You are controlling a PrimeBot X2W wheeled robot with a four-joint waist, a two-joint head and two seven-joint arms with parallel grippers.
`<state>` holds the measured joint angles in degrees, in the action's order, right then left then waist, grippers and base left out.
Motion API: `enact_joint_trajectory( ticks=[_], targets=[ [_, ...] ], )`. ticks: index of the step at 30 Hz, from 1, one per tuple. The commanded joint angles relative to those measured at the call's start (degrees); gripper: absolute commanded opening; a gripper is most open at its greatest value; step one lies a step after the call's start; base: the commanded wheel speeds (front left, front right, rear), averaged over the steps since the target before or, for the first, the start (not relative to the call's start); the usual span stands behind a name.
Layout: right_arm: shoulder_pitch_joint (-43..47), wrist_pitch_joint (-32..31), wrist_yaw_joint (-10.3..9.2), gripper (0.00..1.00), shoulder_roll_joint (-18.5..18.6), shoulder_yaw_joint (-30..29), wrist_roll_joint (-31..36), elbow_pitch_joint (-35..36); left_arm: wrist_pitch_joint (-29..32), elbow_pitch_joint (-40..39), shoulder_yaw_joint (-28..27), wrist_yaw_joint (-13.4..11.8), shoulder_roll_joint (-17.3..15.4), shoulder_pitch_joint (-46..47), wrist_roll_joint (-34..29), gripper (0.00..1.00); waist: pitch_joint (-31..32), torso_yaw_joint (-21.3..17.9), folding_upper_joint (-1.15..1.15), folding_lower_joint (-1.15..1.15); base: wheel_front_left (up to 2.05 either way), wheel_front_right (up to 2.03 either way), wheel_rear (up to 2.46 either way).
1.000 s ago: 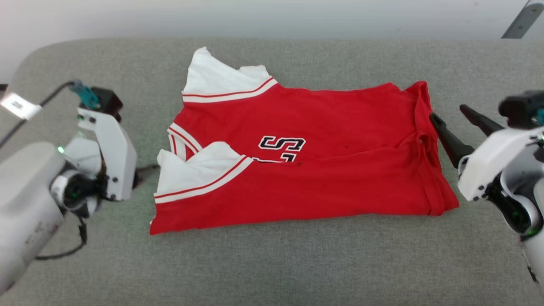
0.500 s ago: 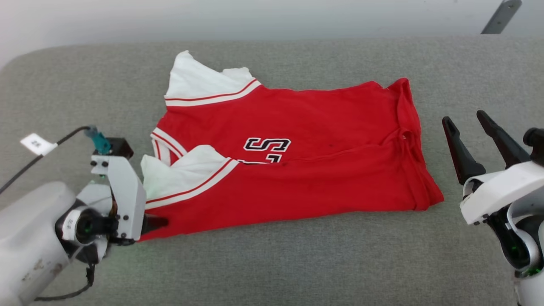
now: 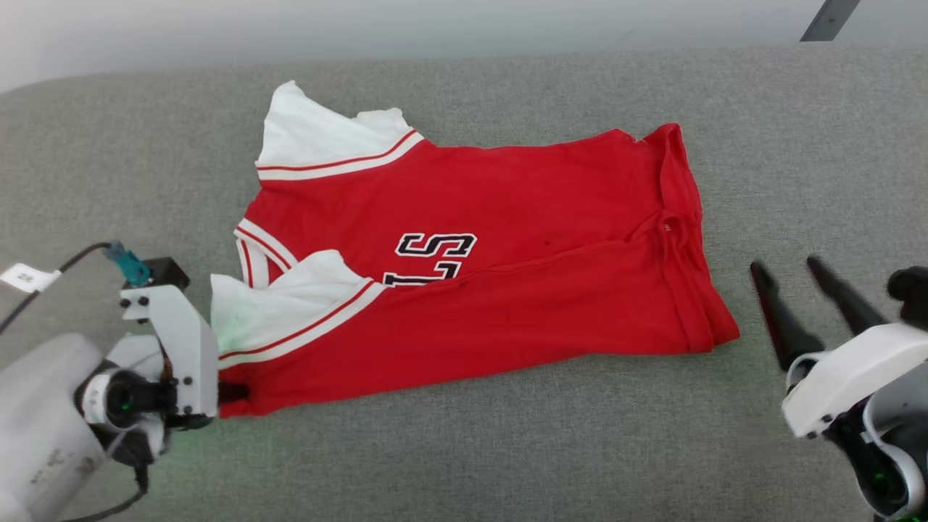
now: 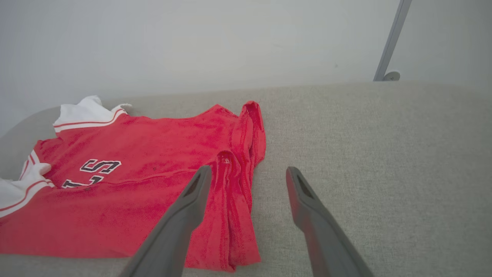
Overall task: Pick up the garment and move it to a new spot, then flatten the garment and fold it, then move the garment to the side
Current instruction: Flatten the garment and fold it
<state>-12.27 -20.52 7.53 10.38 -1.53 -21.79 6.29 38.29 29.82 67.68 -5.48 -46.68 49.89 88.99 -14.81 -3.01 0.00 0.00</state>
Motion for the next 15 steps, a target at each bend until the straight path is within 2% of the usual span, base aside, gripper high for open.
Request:
enact_joint_trajectory(
  ticks=[1,7,15],
  targets=[
    [0.7,-1.4,-0.09,1.0,-0.1,0.2,-0.8,0.1,0.3,0.5,2.1,0.1,2.6,-4.3,-0.2,0.0,0.0,0.1,0.0,0.0,0.0,0.0,0.0],
    [-1.0,-11.9,-0.09,1.0,-0.3,0.7,-1.8,-2.3,-0.4,1.8,2.3,2.2,5.3,-5.4,0.3,0.0,-0.5,0.8,0.0,0.0,0.0,0.0,0.0],
    [-7.6,-21.7,-0.09,1.0,-0.1,1.2,1.8,-12.4,-0.9,3.1,2.7,3.9,7.8,-4.5,-0.7,0.0,-1.7,2.5,0.0,0.0,0.0,0.0,0.0]
  ],
)
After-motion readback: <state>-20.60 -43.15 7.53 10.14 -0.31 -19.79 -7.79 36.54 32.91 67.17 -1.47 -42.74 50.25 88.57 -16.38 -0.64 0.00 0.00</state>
